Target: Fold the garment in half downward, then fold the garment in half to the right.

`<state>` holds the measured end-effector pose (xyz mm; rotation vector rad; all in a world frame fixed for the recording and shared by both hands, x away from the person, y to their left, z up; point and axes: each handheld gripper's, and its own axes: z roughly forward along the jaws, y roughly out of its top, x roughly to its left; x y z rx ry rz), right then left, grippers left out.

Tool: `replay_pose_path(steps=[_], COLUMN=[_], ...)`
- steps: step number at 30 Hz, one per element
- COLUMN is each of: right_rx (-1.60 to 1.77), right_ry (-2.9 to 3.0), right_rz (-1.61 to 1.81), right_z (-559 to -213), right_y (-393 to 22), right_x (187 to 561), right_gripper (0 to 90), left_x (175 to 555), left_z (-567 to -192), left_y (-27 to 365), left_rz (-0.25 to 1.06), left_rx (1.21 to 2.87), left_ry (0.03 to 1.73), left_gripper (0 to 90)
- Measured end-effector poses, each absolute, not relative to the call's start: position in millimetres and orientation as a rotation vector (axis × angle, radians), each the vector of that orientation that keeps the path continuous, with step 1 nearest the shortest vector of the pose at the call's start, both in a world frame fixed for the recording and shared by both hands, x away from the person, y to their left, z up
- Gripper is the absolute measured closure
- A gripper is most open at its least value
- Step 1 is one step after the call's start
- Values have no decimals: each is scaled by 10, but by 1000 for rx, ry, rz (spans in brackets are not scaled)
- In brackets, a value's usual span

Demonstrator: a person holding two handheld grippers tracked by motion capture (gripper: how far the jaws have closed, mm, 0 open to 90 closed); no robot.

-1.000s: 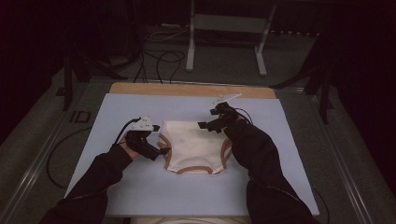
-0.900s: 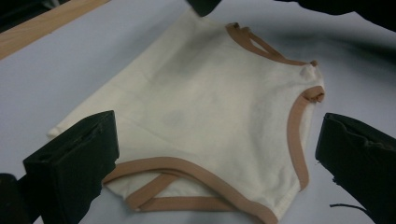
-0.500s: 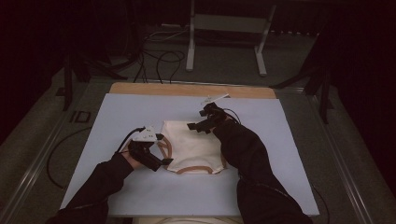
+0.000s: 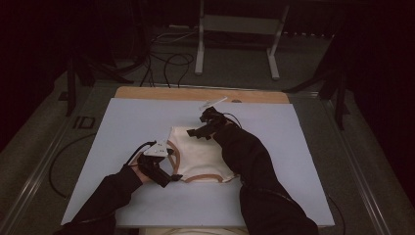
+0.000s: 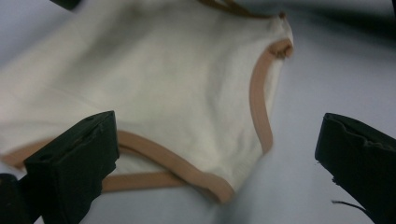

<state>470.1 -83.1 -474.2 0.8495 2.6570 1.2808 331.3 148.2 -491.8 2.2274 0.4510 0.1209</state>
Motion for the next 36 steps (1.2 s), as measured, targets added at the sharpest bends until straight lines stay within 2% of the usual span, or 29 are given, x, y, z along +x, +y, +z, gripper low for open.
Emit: replay_pose_path(steps=[4,8,12,17,26,31,36], right_rx=[838,821,817,800,799,785,773], right_ry=[2665,2678,2690,2706,2733,2751,2751], right_rz=[1281,1281,1285,1277,1260,1239,1249], right_z=[-4752,-4777,-4798,-4820,-4875,-4891,-4892], right_y=[-770,-681,-628,-575,-479,-424,-370], right_x=[4703,4707,4709,4707,4710,4708,4724], right_gripper=[106,106,106,106,106,106,106], left_x=[3293,3285,3280,3259,3248,3266,3266], left_z=[-4957,-5069,-5092,-5148,-5193,-5197,-5187], left_y=[1487,1445,1423,1370,1297,1282,1256], left_rz=[164,149,129,105,176,194,237], left_rx=[2225,2266,2279,2341,2387,2383,2382], left_ry=[430,378,350,295,242,243,250], left_gripper=[56,72,139,166,318,360,502])
